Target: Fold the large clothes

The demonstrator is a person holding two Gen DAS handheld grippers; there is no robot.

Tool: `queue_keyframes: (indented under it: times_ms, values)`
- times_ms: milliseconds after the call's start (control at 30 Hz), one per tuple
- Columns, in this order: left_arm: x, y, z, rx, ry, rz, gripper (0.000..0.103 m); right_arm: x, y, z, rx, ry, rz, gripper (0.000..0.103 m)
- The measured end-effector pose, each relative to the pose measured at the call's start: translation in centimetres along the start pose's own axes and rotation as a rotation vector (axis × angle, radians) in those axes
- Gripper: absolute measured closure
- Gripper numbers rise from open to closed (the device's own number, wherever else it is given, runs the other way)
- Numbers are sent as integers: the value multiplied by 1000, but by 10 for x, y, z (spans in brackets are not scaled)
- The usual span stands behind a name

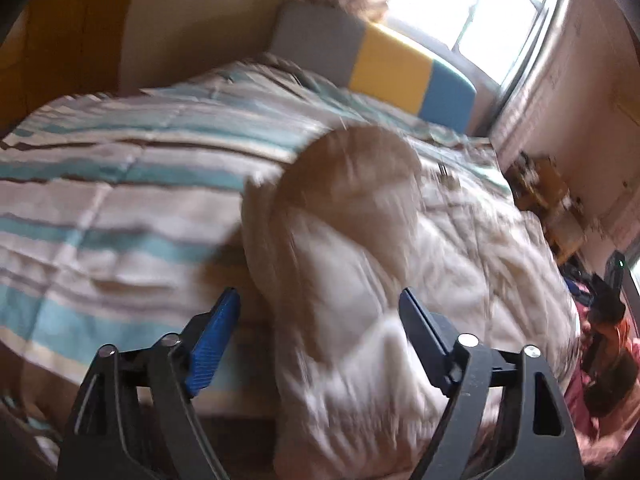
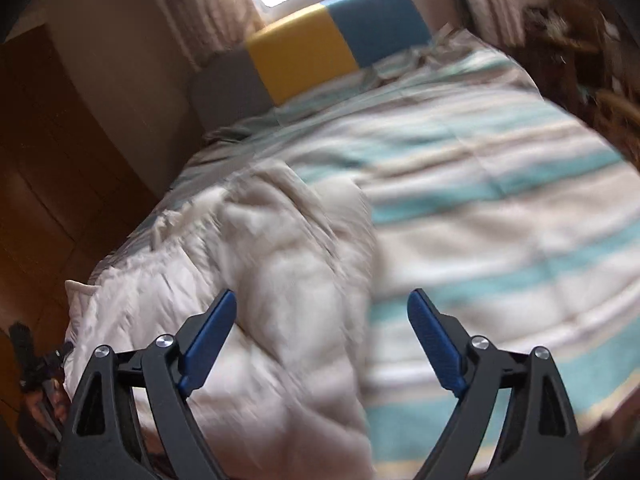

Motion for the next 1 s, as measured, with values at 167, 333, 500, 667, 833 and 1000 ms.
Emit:
queue_keyframes:
  times_ms: [167, 333, 500, 667, 833, 1000]
  values:
    - [39, 28, 13, -38, 33, -69, 22, 54, 18, -26, -114, -57, -82, 14]
    - [81, 32, 25, -27, 41, -152, 22, 78, 0, -15, -216, -67, -160, 15]
    - [86, 22, 24, -51, 21, -140, 66, 78, -23, -13, -231, -29, -122, 65]
    - [55, 24, 26, -70, 11, -8, 85, 56, -22, -18, -245, -26, -42, 84]
    - [19, 42, 45, 3, 19, 134, 89, 30, -7, -32, -304, -40, 73, 86]
    - [-2, 68, 66, 37, 34, 283, 89, 15, 17, -40, -287, -52, 179, 86]
Point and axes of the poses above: each gripper's, at about its wrist camera, not at the fingertips, and x roughly the way its jaws point, z to its right, y to its top, the point moved 3 cm from there along x, roughly the way its jaws point, and after that the axes turned 11 degrees about z, right-handed, at the moved point
